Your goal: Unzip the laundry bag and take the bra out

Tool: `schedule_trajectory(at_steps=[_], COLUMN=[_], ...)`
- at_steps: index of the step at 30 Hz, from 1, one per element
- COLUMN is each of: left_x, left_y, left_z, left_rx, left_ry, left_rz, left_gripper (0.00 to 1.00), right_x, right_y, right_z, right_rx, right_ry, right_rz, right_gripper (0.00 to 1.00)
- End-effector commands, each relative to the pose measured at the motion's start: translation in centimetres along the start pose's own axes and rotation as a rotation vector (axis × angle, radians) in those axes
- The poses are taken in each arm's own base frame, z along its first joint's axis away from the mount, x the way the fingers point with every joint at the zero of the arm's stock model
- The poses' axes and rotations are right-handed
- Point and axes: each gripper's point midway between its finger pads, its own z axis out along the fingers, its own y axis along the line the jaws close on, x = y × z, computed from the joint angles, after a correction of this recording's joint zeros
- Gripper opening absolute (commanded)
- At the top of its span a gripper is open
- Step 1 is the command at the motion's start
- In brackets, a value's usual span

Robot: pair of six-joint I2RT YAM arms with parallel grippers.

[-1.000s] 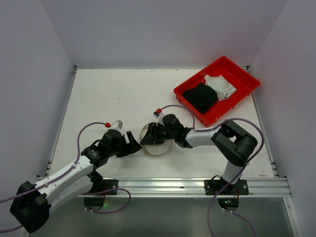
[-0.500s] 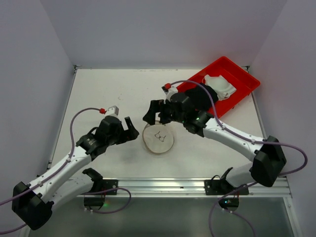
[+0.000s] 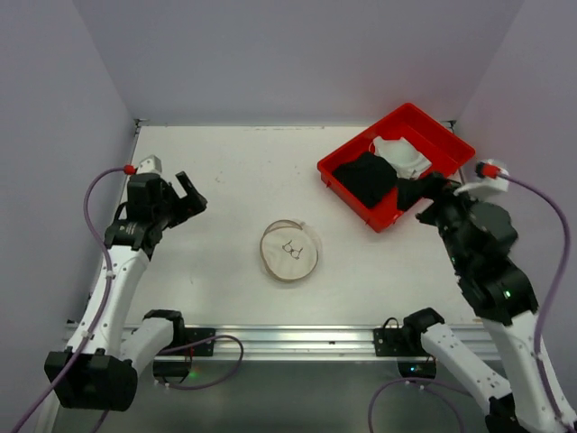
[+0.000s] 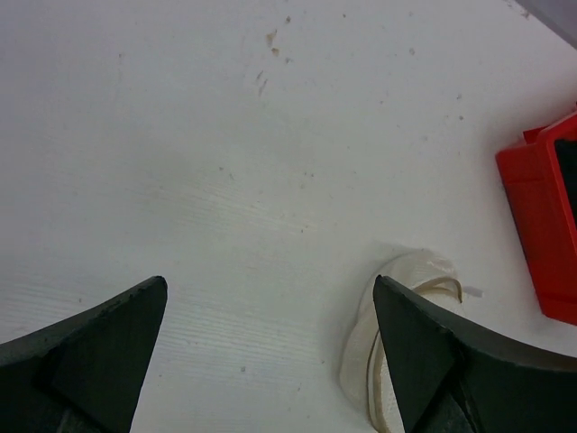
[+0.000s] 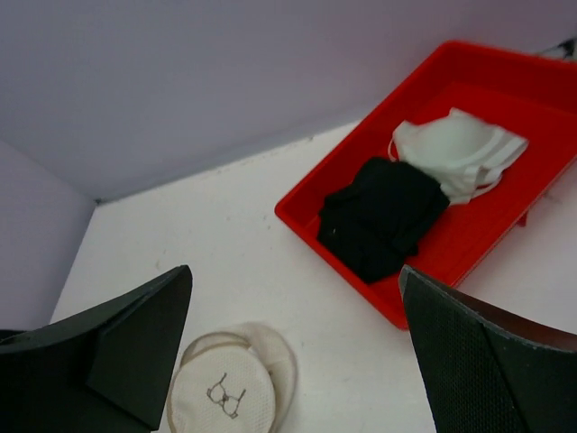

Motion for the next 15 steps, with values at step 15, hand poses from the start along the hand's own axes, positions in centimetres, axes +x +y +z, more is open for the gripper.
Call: schedule_trajectory(at_steps=[15], left_x=[-8.6], left_y=[-2.6], left_z=[-23.3], left_rx=[0.158], left_ry=[-0.543], left_rz=[0.104], left_gripper=[1.00], right_x=[-4.4], right_y=[-4.8], right_z=[-14.6], right_rx=[-0.059], right_ry=[-0.305], right_rz=[-0.044], right_gripper=[0.99])
